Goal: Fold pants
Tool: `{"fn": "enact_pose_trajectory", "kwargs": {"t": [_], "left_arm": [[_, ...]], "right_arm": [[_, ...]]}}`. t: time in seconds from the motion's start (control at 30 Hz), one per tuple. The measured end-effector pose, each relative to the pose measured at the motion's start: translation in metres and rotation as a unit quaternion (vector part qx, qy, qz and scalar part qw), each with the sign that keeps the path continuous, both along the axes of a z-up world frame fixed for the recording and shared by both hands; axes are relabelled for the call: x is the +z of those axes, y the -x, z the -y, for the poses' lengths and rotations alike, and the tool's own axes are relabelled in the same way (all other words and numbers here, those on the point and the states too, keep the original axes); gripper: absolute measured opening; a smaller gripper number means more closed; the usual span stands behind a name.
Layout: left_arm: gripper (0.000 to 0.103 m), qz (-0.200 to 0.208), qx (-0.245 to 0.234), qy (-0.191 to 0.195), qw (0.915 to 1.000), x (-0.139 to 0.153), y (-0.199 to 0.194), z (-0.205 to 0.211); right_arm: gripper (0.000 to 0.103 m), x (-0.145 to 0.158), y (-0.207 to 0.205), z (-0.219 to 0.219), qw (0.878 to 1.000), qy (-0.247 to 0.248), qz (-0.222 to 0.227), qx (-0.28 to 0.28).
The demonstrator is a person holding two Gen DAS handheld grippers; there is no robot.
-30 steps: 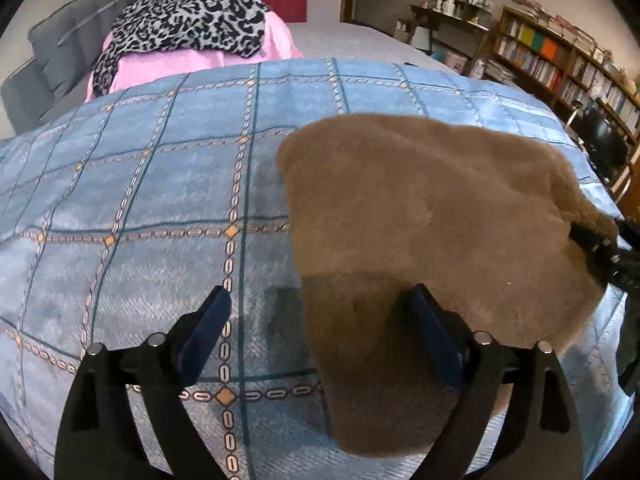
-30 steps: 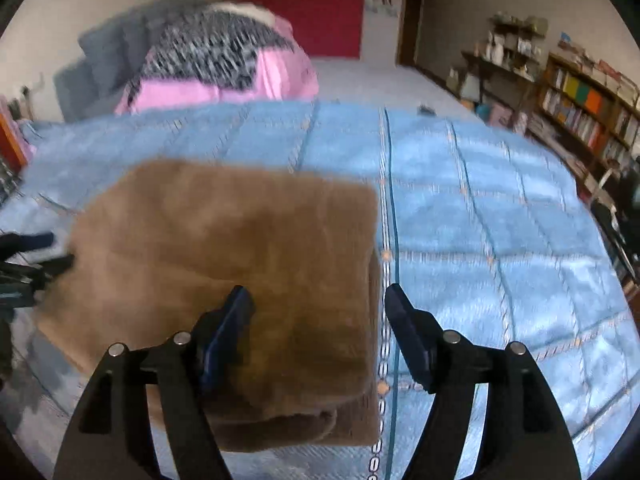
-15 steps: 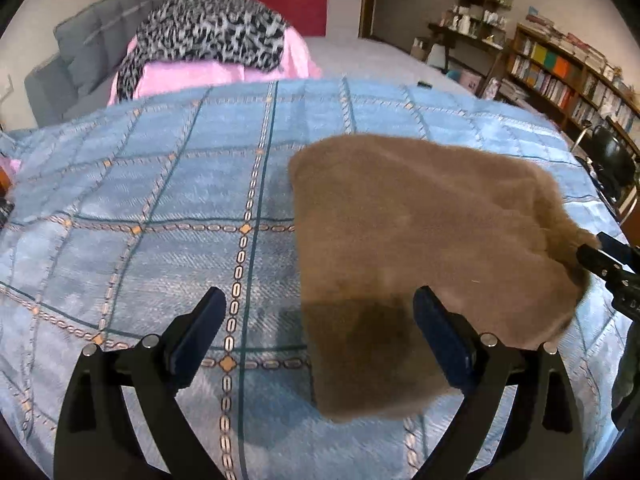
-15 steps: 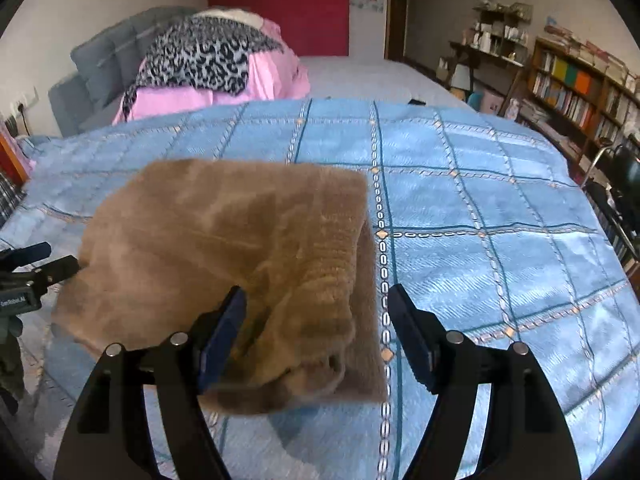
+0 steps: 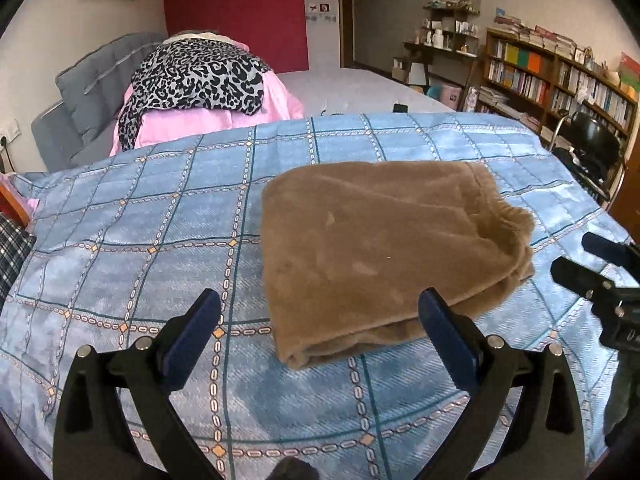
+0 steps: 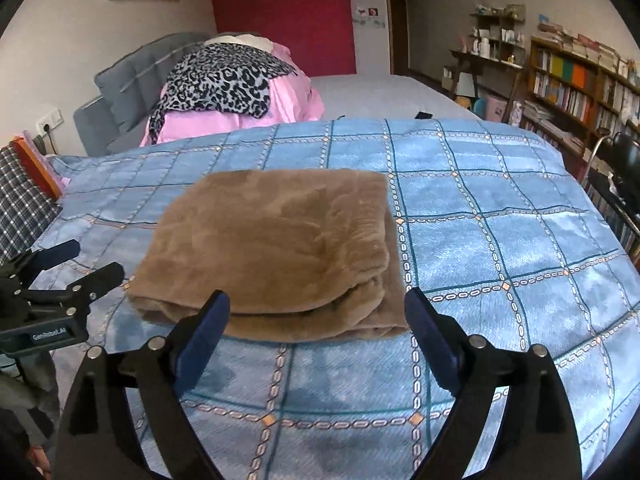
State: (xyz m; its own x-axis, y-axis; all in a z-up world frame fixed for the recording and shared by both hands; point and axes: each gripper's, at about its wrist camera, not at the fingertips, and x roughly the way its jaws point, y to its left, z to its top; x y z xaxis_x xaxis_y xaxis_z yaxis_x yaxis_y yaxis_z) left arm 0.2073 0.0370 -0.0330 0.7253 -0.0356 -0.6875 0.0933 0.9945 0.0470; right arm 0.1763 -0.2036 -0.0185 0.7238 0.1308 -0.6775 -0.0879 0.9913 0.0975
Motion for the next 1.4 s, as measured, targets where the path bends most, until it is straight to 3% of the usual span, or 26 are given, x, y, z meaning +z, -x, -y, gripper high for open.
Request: {"fn": "enact_pose_trajectory", "kwargs": {"t": [0.67,1.4], "left_arm": [[0.100,0.009,0.017,-0.025,0.9995,0.022,0.041,0.003],[0.100,-0.012,0.010,-0.036,0.9992,0.019,0.034,0.008]], "right_arm": [[0.089,0.020,0.050,-0.024,1.000,0.013,0.023,0.012],[0.089,0.018,0.048,-0.022,1.000,0.024,0.016,-0.009]]}}
